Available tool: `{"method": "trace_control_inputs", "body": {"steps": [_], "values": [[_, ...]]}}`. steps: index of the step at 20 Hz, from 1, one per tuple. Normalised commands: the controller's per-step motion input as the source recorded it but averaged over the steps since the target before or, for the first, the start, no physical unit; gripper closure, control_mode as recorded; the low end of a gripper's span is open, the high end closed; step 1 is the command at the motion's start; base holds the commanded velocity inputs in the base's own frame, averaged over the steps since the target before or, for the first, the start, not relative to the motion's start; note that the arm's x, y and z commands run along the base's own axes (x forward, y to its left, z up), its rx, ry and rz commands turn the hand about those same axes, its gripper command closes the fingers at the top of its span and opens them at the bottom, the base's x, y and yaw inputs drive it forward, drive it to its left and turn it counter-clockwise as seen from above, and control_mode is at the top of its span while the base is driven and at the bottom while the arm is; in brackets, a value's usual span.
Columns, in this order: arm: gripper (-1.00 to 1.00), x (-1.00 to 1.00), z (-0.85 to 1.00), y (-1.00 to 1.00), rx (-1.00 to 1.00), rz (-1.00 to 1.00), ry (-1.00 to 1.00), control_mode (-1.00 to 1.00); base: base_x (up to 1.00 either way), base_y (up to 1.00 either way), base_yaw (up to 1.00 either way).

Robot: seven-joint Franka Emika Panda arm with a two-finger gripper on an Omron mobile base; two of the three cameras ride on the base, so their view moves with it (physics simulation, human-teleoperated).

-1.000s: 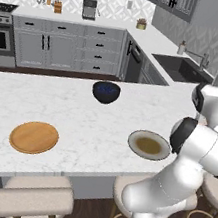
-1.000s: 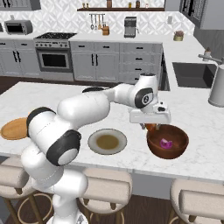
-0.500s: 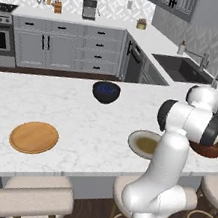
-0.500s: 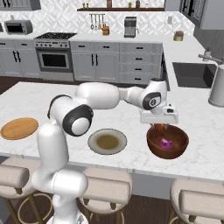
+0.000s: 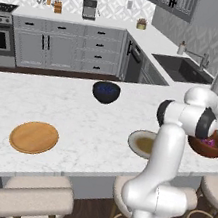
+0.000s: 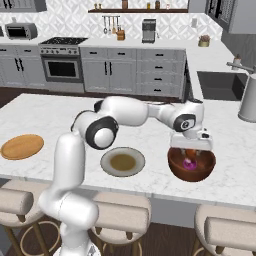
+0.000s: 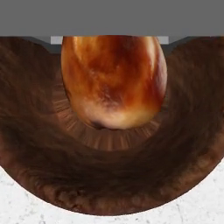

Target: Pick the chicken drumstick and onion from their plates and place them in the bowl. Then put the bowl in the fridge.

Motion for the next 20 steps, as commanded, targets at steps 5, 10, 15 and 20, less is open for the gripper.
{"method": "trace_control_inputs", "body": {"steps": [5,10,15,20], "values": [[1.0,0.0,-0.46,0.0,0.06,0.0,0.0,-1.0,0.0,0.0,0.0],[1.0,0.04,-0.39,0.0,0.02,0.0,0.0,-1.0,0.0,0.0,0.0],[1.0,0.08,-0.35,0.02,0.0,0.02,0.0,-1.0,0.0,0.0,0.0],[-1.0,0.15,-0.27,0.34,0.0,0.03,0.0,-1.0,0.0,0.0,0.0]]}}
